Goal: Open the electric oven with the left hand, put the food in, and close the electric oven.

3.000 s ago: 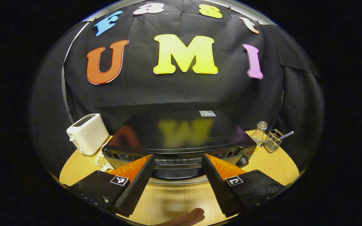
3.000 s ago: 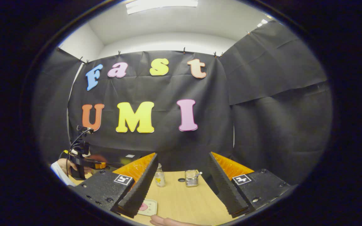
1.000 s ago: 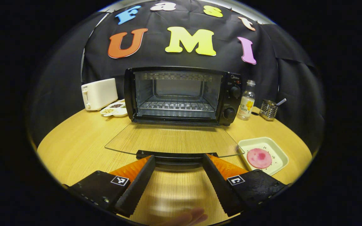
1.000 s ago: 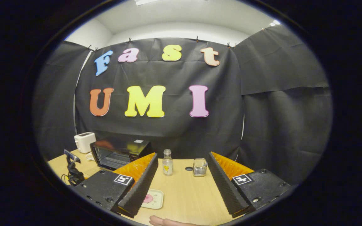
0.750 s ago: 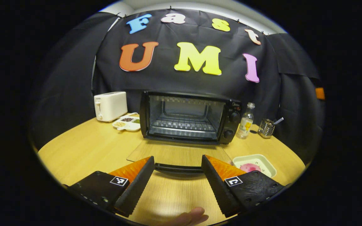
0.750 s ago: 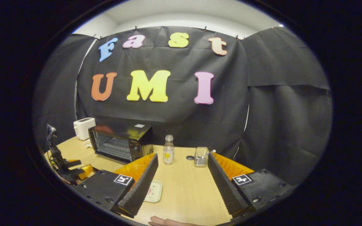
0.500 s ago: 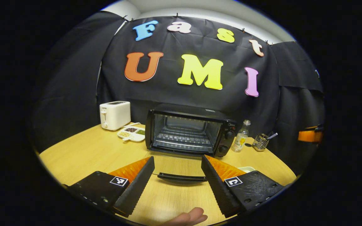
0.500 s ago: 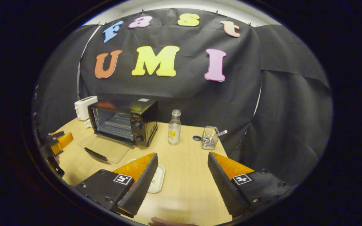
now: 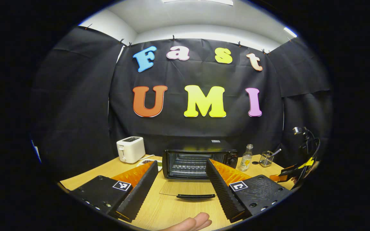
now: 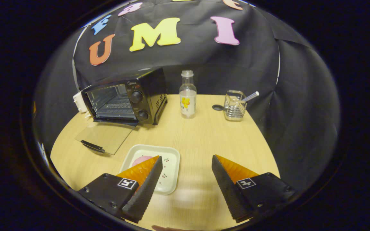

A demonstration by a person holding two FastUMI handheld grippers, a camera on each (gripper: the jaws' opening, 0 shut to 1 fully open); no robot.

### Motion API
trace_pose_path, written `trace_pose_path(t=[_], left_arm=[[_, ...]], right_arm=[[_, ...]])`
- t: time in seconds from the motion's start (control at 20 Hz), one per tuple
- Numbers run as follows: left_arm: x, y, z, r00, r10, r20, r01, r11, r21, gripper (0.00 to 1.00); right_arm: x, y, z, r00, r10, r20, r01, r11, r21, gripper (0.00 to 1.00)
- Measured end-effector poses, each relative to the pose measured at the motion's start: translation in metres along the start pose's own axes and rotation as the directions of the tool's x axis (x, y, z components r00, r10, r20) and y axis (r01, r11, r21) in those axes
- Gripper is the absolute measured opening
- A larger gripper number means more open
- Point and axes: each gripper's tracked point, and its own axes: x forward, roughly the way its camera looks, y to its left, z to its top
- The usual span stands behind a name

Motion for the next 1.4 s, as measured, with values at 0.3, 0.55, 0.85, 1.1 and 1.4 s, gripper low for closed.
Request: trace_pose_path(t=[0.3,0.55,0.85,1.1,1.4], left_arm=[[-0.025,0.01,0.033,0.998,0.027,0.058,-0.029,0.999,0.027,0.95],[-0.034,0.004,0.036,0.998,-0.005,0.058,0.004,1.0,0.014,0.95],[-0.04,0.0,0.036,0.998,-0.009,0.066,0.006,0.999,0.044,0.95],[-0.046,0.001,0.029,0.999,0.009,0.05,-0.011,0.999,0.048,0.94],[-0.057,0.003,0.03,0.998,0.027,0.057,-0.03,0.998,0.052,0.94]], right_arm=[[0.045,0.01,-0.032,0.991,0.08,-0.111,-0.072,0.995,0.076,0.83],[0.066,0.024,-0.056,0.968,0.179,-0.178,-0.153,0.977,0.151,0.56],[0.074,0.029,-0.059,0.914,0.358,-0.193,-0.277,0.896,0.347,0.04],[0.071,0.029,-0.06,0.869,0.468,-0.158,-0.332,0.79,0.515,0.04],[0.057,0.023,-0.066,0.856,0.497,-0.14,-0.339,0.747,0.572,0.04]])
